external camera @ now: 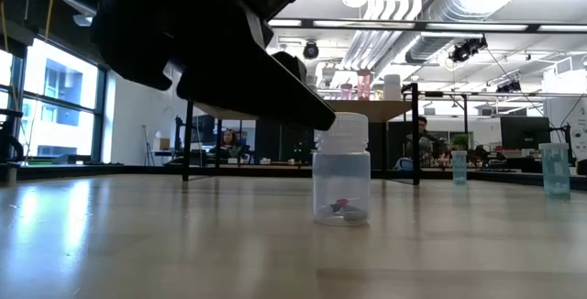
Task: Pick and place medicine bottles onto shelf by color
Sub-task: Put the white pill bottle on the shelf
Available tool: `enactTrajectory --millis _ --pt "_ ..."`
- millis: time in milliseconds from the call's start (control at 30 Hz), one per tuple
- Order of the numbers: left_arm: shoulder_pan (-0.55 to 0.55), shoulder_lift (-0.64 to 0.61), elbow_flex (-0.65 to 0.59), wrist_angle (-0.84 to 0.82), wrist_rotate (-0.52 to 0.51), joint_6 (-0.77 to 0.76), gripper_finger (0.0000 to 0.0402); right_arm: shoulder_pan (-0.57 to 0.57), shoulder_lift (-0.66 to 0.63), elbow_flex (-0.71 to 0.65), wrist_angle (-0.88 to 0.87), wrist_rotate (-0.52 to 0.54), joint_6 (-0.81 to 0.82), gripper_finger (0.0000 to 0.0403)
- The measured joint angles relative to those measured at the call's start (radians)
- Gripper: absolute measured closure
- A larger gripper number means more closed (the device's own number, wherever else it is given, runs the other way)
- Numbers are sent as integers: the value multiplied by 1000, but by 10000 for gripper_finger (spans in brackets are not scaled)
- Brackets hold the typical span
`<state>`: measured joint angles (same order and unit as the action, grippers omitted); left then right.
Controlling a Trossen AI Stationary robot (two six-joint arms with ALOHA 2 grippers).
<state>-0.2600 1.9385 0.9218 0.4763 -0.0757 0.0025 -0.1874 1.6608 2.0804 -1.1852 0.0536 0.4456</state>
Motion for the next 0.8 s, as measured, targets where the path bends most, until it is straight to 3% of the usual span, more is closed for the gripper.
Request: enactTrajectory --millis 800 --pt "6 0 0 45 41 1 132 0 0 0 0 24 11 229"
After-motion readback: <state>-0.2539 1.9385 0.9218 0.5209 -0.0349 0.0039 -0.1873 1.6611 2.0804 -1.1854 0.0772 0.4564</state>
